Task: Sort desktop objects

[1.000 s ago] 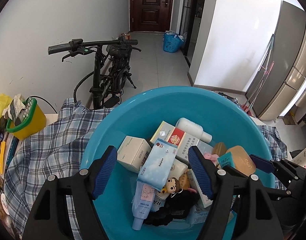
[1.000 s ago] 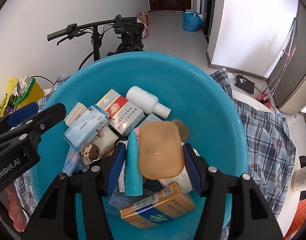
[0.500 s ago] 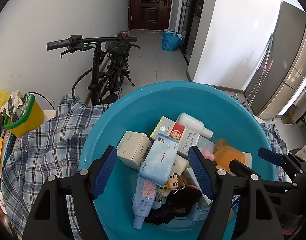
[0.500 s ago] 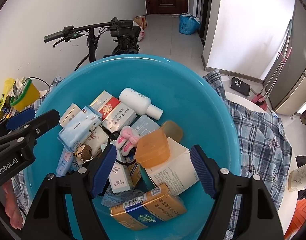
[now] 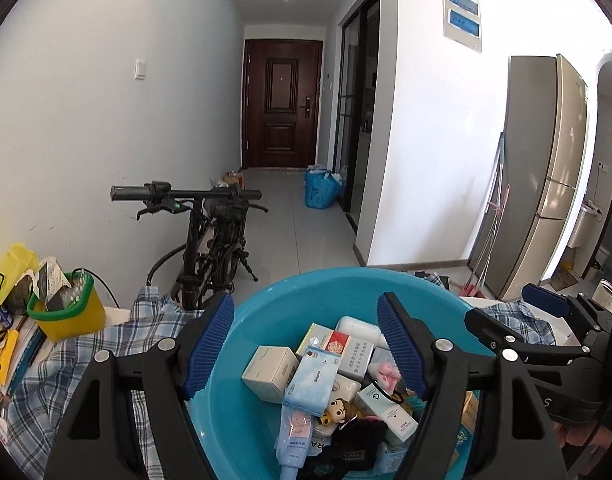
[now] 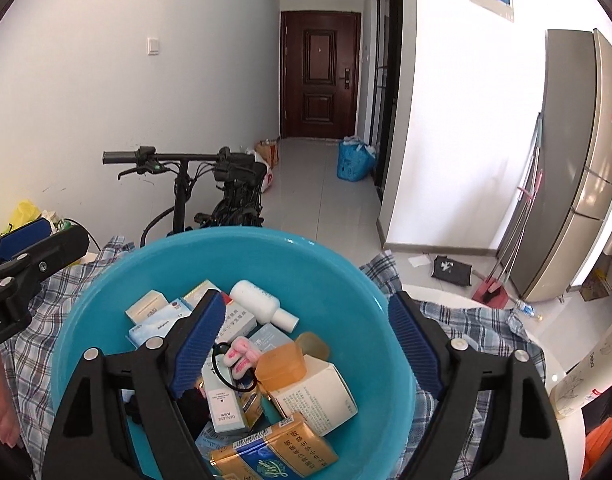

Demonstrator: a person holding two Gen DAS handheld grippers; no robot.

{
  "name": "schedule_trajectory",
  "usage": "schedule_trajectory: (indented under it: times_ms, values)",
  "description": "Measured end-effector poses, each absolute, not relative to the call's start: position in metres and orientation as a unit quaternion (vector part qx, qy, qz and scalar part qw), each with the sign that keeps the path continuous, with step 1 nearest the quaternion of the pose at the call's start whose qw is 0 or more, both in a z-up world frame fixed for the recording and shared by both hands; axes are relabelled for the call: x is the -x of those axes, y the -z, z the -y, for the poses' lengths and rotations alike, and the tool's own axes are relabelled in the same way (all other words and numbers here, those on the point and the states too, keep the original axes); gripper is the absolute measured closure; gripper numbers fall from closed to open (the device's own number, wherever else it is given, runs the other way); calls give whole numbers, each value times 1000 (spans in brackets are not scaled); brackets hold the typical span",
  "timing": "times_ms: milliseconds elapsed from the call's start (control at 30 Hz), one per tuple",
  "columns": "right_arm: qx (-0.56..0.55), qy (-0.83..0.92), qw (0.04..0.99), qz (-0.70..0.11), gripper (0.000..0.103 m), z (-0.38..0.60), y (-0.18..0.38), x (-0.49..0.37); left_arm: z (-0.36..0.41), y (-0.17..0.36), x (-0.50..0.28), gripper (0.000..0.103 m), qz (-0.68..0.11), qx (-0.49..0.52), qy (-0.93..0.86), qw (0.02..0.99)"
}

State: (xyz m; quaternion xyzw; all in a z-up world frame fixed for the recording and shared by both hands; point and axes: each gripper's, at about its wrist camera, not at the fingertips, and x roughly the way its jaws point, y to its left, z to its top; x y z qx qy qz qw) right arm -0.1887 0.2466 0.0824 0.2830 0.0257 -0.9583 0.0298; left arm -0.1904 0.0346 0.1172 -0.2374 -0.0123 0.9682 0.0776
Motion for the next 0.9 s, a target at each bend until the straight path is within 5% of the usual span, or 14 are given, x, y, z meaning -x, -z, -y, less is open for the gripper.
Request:
schedule_trajectory:
  times_ms: [67, 167, 900]
  values:
    - [-246, 969, 27, -17, 2, -248, -92, 178, -33, -124, 181, 13, 18, 203, -976, 75]
    - [-194, 981, 28, 0, 0, -253, -107, 162, -30, -133, 168, 0, 18, 157, -985, 64]
    - [-188, 981, 39, 5, 0, -262, -123, 135, -29, -156, 134, 0, 7, 135, -989, 50]
